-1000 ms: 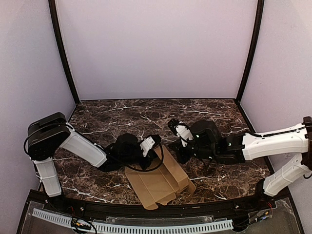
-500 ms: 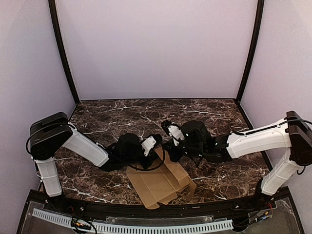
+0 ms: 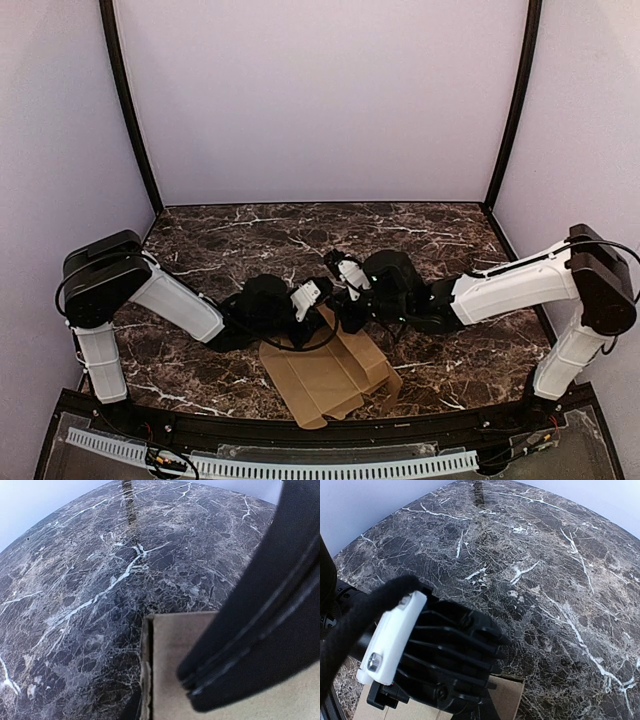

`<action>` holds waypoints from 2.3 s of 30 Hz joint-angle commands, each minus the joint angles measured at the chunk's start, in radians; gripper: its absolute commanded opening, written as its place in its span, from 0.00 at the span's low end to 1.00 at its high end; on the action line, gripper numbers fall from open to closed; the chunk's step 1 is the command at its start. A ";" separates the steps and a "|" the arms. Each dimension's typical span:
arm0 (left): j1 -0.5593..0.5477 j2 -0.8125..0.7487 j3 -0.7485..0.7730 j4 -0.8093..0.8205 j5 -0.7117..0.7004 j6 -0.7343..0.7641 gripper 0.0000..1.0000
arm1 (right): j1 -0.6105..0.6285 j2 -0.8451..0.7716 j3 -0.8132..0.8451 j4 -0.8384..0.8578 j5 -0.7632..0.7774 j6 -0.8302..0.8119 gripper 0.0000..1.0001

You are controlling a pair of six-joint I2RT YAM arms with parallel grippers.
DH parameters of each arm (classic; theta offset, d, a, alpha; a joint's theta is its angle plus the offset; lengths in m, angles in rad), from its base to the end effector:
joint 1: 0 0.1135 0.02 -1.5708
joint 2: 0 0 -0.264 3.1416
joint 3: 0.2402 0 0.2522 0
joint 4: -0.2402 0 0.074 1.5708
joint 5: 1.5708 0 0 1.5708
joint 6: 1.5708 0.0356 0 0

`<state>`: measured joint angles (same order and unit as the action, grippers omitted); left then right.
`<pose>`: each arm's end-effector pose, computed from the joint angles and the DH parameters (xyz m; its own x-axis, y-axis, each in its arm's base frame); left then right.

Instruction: Fold the paper box

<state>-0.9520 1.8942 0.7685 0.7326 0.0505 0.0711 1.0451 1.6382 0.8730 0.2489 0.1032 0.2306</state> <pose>0.2101 -0.2981 0.1266 -0.1619 0.3497 -0.9228 0.8543 0.5178 0.0463 0.1794 0.3019 0.1965 -0.4275 -0.2839 -0.8583 -0.7372 0.6590 0.1493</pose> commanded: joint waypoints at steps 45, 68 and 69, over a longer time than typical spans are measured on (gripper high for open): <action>-0.005 -0.136 0.090 -0.462 -0.425 -0.429 0.00 | -0.017 -0.505 -0.110 -0.367 -0.018 0.126 0.36; -0.019 -0.328 0.067 -0.749 -0.510 -0.731 0.00 | -0.011 -0.398 0.054 -0.552 -0.035 0.181 0.00; -0.019 -0.329 0.067 -0.754 -0.517 -0.744 0.00 | -0.008 -0.391 0.063 -0.553 -0.027 0.190 0.00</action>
<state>-0.9642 1.5997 0.8536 0.0551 -0.4206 -0.6140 1.0332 1.2274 0.8803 -0.3004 0.0700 0.3916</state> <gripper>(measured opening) 0.028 0.004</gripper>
